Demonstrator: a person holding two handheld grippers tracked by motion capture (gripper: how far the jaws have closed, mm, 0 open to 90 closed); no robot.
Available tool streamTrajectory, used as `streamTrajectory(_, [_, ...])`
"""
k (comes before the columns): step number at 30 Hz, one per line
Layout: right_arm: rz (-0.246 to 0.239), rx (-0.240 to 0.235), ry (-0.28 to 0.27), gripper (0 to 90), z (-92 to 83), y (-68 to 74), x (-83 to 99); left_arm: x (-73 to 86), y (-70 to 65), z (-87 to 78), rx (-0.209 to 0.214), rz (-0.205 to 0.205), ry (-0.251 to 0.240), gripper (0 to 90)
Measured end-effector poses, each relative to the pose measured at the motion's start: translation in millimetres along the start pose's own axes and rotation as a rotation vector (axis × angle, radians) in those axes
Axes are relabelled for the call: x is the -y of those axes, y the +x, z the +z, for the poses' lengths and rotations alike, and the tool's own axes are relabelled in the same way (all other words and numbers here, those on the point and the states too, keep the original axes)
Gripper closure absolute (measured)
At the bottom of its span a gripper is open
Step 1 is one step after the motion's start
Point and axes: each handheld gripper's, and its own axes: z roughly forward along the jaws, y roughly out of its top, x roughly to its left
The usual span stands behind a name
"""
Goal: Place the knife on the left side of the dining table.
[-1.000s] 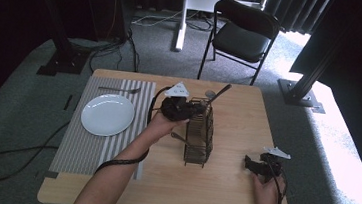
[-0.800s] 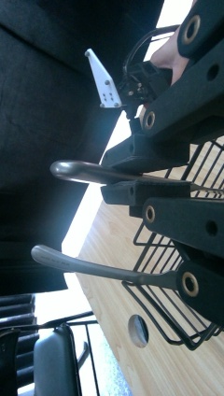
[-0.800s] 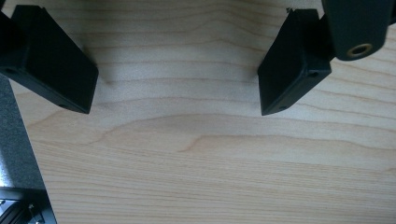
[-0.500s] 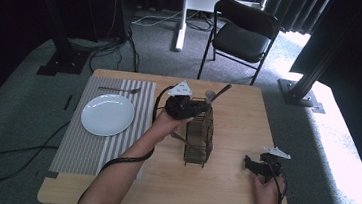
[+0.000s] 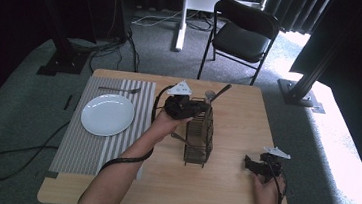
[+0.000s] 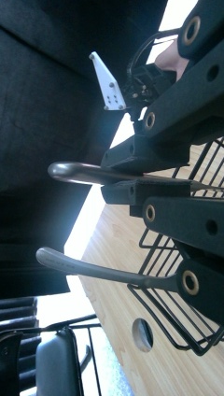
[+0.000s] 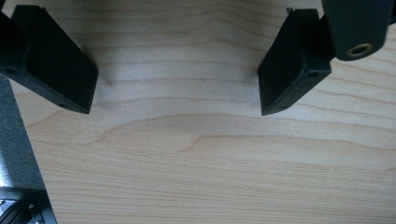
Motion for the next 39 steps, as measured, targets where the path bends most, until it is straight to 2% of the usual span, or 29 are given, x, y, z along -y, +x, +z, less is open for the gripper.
streamTrajectory(3, [0.001, 0.0, -0.001, 11.6, 0.0, 0.0, 0.0, -2.8, -2.6, -3.3, -0.013, 0.008, -0.002, 83.9])
streamTrajectory(5, [0.001, 0.0, -0.001, 11.6, 0.0, 0.1, 0.0, -5.0, -2.1, -6.8, -0.007, -0.001, -0.01, 83.9])
streamTrajectory(15, [0.002, 0.0, 0.0, 11.6, 0.0, 0.2, 0.0, -17.9, -8.2, -23.1, -0.019, 0.024, -0.014, 83.9])
streamTrajectory(24, [0.003, 0.0, 0.0, 11.6, 0.0, 0.2, -0.1, -34.9, -18.8, -40.5, -0.035, 0.034, -0.05, 83.9])
streamTrajectory(30, [0.002, 0.0, 0.001, 11.6, -0.1, 0.2, -0.1, -44.8, -23.8, -55.1, -0.022, 0.022, -0.083, 83.9])
streamTrajectory(39, [0.003, 0.0, 0.001, 11.6, -0.1, 0.2, -0.1, -55.0, -32.4, -80.1, -0.053, 0.029, -0.129, 83.9])
